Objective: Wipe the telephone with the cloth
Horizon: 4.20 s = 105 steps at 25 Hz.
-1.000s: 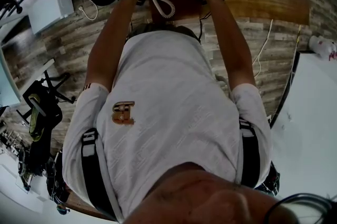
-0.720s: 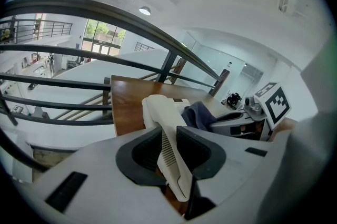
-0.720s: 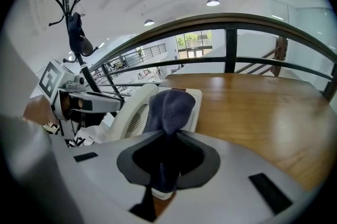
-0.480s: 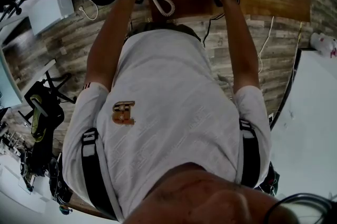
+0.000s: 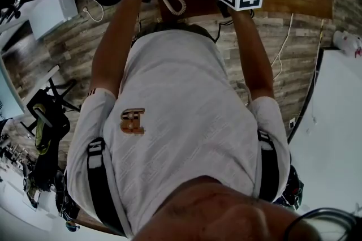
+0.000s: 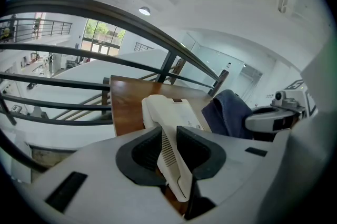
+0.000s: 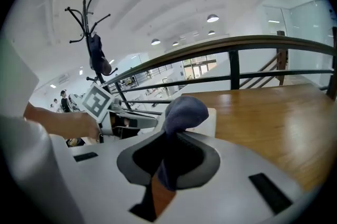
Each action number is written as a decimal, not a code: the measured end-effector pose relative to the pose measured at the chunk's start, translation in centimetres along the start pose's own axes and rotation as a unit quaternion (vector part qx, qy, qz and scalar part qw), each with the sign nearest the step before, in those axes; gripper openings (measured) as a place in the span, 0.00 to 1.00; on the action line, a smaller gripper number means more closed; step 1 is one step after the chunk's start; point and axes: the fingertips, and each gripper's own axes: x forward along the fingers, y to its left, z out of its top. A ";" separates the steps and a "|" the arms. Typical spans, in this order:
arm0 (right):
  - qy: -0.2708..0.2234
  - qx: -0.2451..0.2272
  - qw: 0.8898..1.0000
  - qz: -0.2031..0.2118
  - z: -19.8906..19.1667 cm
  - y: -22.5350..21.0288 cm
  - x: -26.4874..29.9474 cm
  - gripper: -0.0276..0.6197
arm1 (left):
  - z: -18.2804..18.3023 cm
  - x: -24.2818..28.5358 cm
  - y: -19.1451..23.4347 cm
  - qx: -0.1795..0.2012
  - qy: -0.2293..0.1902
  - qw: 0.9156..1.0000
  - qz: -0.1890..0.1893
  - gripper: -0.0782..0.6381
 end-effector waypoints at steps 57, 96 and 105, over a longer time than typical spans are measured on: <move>-0.111 0.003 0.993 -0.045 5.3 -2.0 -5.4 0.14 | 5.7 -3.7 -3.8 0.060 -0.073 0.995 -0.023 0.23; -0.389 -0.108 0.911 0.082 14.3 9.0 -12.9 0.14 | 14.8 -15.4 -14.2 0.222 -0.350 0.909 -0.052 0.13; -0.384 -0.120 0.912 0.079 13.8 9.6 -12.8 0.14 | 14.6 -15.7 -14.1 0.221 -0.350 0.909 -0.050 0.13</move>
